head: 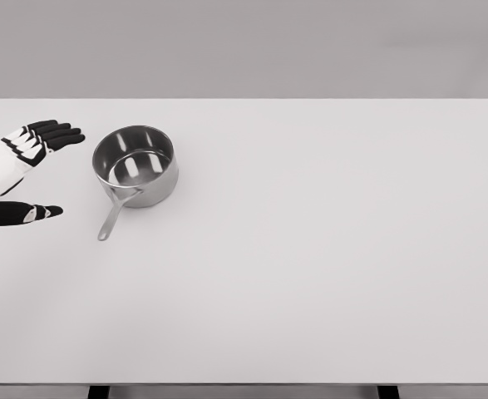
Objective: Rotate pot handle
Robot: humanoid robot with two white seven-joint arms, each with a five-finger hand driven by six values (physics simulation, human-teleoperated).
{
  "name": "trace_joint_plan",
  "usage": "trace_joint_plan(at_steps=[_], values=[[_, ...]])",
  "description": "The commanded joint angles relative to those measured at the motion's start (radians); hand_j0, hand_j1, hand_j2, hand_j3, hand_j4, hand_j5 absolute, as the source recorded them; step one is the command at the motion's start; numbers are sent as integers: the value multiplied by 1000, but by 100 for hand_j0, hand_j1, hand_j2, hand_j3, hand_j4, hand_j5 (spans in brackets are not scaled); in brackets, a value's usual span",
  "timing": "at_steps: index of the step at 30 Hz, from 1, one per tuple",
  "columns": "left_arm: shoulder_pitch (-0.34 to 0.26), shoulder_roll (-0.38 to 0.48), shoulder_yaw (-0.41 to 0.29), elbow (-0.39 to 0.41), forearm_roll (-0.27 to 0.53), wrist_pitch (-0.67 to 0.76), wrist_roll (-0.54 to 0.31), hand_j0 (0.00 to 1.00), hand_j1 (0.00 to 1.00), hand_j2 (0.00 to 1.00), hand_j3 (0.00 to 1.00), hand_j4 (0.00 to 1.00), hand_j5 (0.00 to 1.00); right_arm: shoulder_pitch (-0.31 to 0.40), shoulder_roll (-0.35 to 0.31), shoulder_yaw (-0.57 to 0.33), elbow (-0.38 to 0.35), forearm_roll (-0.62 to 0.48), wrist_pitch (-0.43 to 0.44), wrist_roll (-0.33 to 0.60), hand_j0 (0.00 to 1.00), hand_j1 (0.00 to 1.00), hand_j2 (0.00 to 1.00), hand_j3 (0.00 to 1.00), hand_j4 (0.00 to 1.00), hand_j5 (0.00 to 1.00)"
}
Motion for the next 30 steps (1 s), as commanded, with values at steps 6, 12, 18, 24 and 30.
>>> trace_joint_plan(at_steps=[6,12,18,24,30], values=[[-2,4,1,1,-1,1,0,100,100,100,100,100,100,0,0,0,0,0,-1,0,100,100,100,100,100,100],[-60,-5,-7,2,-64,1,2,100,100,100,100,100,100,0,0,0,0,0,0,0,100,100,100,100,100,100],[-205,-22,-71,-8,-61,1,-145,100,100,100,100,100,100,0,0,0,0,0,0,0,100,100,100,100,100,100],[-402,-67,-263,-7,-54,1,-350,100,100,100,100,100,100,0,0,0,0,0,0,0,100,100,100,100,100,100],[-448,-68,-353,-7,-54,1,-348,100,100,100,100,100,100,0,0,0,0,0,0,0,100,100,100,100,100,100]])
